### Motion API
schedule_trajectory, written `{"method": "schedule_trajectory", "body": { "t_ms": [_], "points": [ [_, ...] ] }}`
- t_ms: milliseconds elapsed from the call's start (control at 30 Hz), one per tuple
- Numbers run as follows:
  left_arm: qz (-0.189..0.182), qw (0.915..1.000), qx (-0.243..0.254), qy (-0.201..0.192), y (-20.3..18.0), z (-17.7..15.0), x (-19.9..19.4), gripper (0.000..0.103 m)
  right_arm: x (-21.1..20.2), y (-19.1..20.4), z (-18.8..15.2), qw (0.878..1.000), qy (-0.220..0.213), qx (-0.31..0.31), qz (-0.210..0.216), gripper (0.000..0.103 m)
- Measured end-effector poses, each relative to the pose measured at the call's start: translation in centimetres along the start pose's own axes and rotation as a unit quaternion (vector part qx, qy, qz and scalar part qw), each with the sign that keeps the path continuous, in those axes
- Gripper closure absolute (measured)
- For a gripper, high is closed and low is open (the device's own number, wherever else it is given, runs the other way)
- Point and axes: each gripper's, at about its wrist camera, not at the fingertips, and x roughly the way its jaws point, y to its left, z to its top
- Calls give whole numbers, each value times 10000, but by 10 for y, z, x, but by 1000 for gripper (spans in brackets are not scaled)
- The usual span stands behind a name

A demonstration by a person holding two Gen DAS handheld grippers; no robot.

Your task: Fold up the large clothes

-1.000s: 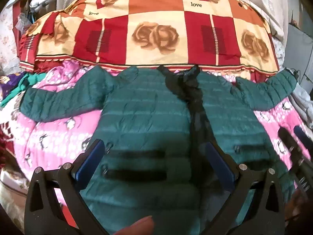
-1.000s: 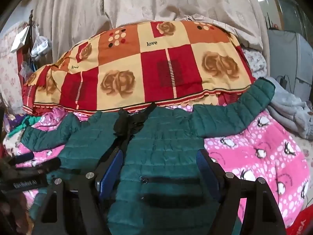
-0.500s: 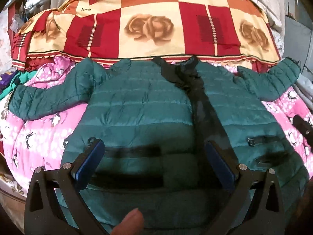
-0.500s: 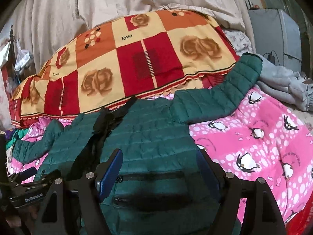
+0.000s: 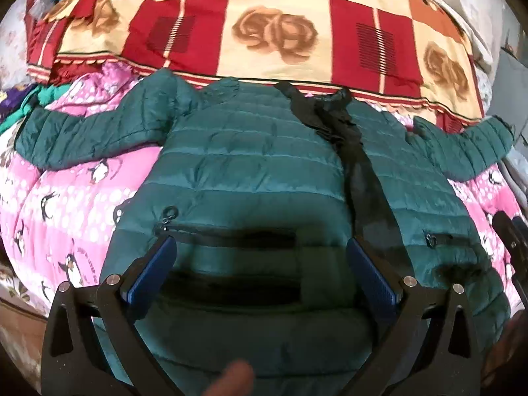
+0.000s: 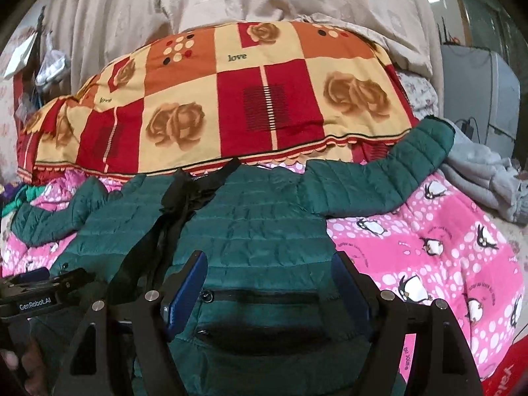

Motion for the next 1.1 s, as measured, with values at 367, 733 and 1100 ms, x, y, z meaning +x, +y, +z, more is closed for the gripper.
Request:
{"method": "schedule_trajectory", "body": {
  "t_ms": [367, 733, 1100],
  "points": [
    [-290, 9987, 215, -370, -5, 4, -20, 0, -3, 19, -1, 9991, -54, -416, -82, 28],
    [-132, 9976, -660, -177, 39, 33, -10, 0, 3, 34, 44, 9982, 14, -52, 599, 28],
    [-202, 9990, -46, -387, 22, 8, -12, 0, 49, 25, 19, 9956, 720, 132, 577, 28]
  ]
}}
